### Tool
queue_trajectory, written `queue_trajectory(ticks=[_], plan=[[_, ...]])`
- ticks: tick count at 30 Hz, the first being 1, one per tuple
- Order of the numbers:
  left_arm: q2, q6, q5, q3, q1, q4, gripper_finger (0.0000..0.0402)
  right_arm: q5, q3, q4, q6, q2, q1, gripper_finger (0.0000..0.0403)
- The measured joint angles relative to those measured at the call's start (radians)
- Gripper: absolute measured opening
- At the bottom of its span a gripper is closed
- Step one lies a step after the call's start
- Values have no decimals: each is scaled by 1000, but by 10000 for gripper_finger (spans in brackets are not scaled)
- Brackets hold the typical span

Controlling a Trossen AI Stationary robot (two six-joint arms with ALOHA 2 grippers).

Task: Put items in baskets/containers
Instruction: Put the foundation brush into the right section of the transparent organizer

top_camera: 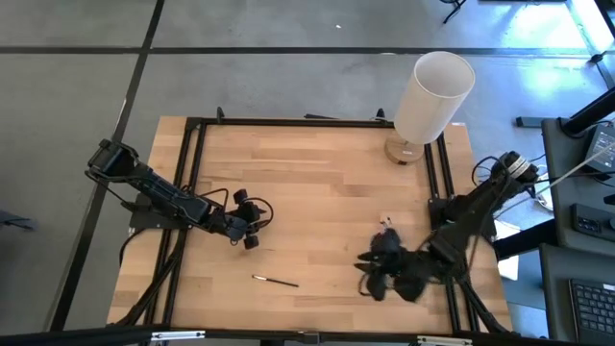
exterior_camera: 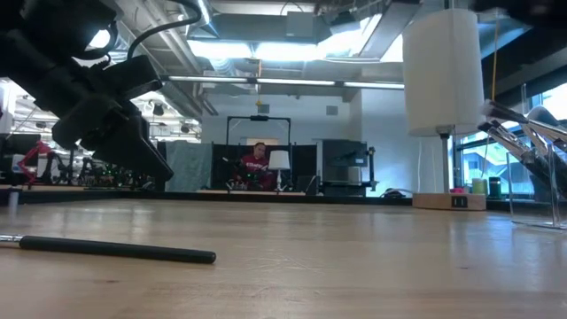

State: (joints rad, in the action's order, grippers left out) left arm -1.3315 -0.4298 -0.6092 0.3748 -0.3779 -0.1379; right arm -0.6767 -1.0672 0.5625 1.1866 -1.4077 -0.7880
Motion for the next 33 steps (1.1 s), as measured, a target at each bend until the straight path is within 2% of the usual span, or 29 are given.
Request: queue_trajectory(ticks=[5,8,11,13,16,18,20,25,29,33], plan=[[0,31,34,0,0,0,127,166,0,-331,-267,-94,132,122],[0,32,34,0,0,0,127,302,0,-545,-410,-186,213,122],[0,32,33,0,0,2,127,448,-6,-731,-484,-297,288,122],[0,32,32,0,0,7,127,534,-52,-772,-506,-381,325,122],[0,32,32,0,0,8,127,629,-187,-688,-552,-513,358,122],[0,32,32,0,0,8,127,649,-305,-553,-596,-595,369,122],[0,32,31,0,0,11,127,637,-435,-398,-650,-672,377,122],[0,32,26,0,0,18,127,517,-742,-76,-743,-833,397,122],[0,32,26,0,0,29,127,509,-933,-3,-808,-928,404,122],[0,22,26,0,0,42,127,515,-1065,-5,-862,-1006,401,122]])
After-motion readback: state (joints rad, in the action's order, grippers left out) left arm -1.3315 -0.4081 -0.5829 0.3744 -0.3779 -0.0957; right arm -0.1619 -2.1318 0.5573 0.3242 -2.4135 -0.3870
